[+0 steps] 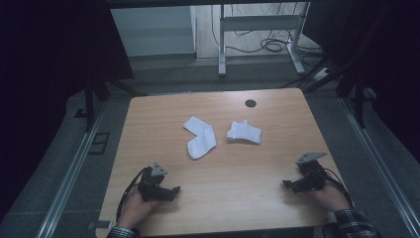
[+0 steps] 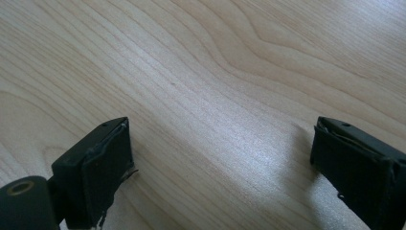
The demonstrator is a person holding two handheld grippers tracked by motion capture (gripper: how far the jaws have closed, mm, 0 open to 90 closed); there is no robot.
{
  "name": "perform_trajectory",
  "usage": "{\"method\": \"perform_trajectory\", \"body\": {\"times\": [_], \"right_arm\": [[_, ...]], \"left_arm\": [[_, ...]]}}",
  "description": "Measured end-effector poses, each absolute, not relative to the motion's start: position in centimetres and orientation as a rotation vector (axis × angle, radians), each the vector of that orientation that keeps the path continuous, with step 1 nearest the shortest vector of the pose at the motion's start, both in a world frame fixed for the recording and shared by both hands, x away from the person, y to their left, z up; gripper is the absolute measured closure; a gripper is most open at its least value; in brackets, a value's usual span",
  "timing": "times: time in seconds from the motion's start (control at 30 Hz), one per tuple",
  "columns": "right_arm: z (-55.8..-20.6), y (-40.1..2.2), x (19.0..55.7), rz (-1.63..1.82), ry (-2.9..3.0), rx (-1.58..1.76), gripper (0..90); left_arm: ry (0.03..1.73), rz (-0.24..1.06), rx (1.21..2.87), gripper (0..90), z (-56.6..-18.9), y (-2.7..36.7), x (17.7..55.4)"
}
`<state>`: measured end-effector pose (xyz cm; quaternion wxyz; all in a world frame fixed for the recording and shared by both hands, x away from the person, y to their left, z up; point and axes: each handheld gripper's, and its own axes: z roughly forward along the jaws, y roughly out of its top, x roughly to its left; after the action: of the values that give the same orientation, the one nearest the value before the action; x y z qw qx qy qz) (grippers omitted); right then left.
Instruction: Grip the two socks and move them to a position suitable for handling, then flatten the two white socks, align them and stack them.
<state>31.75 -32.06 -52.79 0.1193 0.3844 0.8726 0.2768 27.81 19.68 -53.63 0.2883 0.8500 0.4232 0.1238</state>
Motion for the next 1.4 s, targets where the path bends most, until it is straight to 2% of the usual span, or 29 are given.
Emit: {"method": "perform_trajectory", "body": {"times": [0.13, 0.3, 0.57, 0.73, 1.4], "right_arm": [[-52.8, -32.0, 31.8, 0.807, 2.554, 1.126, 7.7], [-52.5, -32.2, 31.8, 0.802, 2.548, 1.135, 14.1], [-52.4, -32.1, 31.8, 0.832, 2.556, 1.158, 14.8], [-51.9, -32.0, 31.9, 0.871, 2.535, 1.167, 18.4], [-50.4, -31.4, 32.9, 0.948, 2.494, 1.142, 18.5]], "left_arm": [[1.132, 0.33, 2.264, 9.3, -53.6, 19.7, 27.8], [1.129, 0.329, 2.265, 9.3, -53.7, 19.7, 27.8], [1.124, 0.329, 2.265, 9.3, -53.7, 19.7, 27.9], [1.12, 0.331, 2.27, 9.3, -53.7, 19.7, 27.9], [1.12, 0.334, 2.255, 9.3, -53.8, 19.7, 27.9]]}}
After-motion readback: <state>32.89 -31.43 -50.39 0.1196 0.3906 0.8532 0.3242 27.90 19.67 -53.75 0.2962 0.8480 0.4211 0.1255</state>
